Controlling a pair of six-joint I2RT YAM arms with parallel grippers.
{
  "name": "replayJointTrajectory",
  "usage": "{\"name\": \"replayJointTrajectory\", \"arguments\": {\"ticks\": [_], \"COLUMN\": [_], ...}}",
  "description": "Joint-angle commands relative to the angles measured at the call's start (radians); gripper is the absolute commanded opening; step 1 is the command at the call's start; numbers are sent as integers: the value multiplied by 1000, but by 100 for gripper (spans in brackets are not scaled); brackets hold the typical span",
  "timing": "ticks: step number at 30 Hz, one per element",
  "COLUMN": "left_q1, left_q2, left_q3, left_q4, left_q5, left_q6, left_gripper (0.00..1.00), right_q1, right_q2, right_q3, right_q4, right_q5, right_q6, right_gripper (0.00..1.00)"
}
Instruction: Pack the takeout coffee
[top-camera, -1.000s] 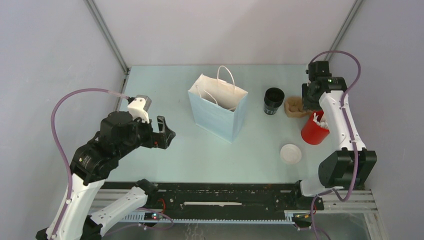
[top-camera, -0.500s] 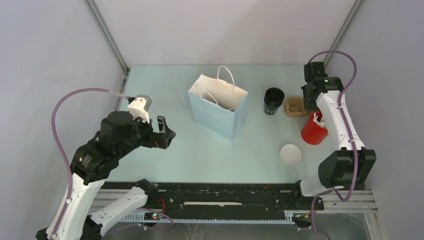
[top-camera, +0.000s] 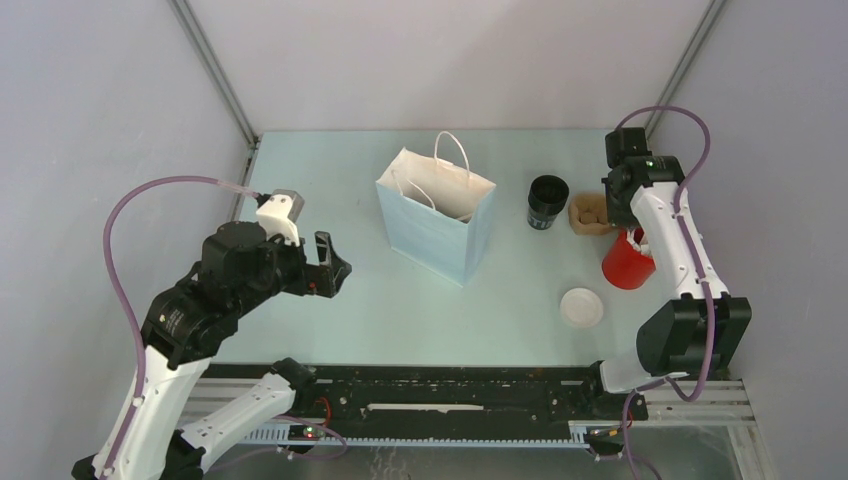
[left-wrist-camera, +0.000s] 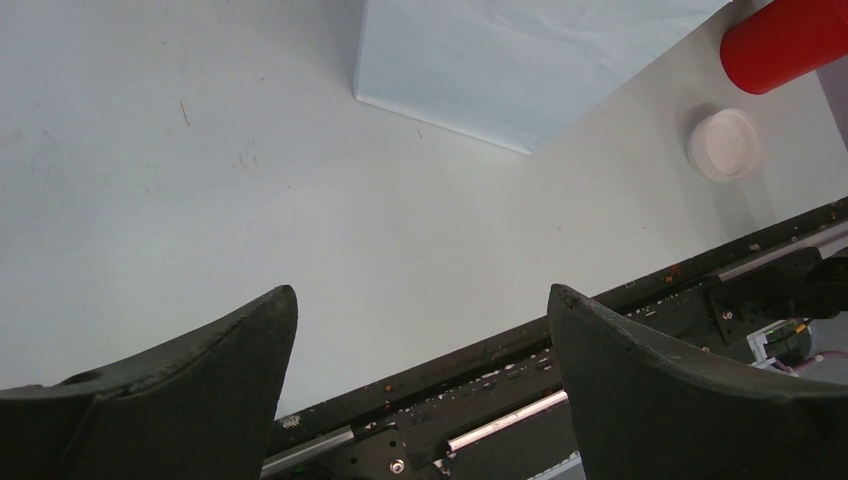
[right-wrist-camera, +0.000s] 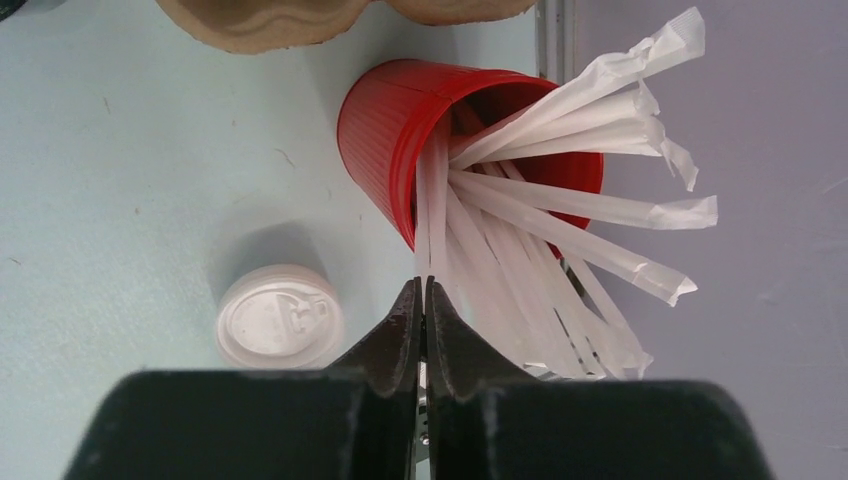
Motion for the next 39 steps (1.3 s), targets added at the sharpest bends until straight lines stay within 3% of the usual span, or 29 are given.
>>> {"name": "replayJointTrajectory", "arguments": {"ticks": [1, 18, 25, 27, 30, 35, 39], "left_q1": [8, 7, 6, 6, 8, 8, 8], "left_q2": [6, 41, 58, 63, 71, 83, 70], "left_q3": [-8, 42, 61, 69, 78, 95, 96], "left_q4": [21, 27, 27, 25, 24, 22, 15], "left_q5": [4, 18, 24, 24, 28, 39, 39], "left_q6": [29, 23, 8, 3, -10, -41, -77], "left_gripper": [100, 100, 99, 99, 99, 97, 97], "right_q1": [12, 4, 17, 32, 91, 161, 254], "right_q2": [-20, -81, -78, -72, -69, -87, -23], "right_q3": [47, 245, 536, 679, 811, 755, 753], "right_q4": [-1, -148, -272, -295, -242, 10, 86], "right_q5": [47, 62, 52, -52, -336, -859, -1055], "right_q6": [22, 82, 124, 133, 121, 231, 254], "right_gripper": [3, 0, 0, 0, 0, 0, 0]}}
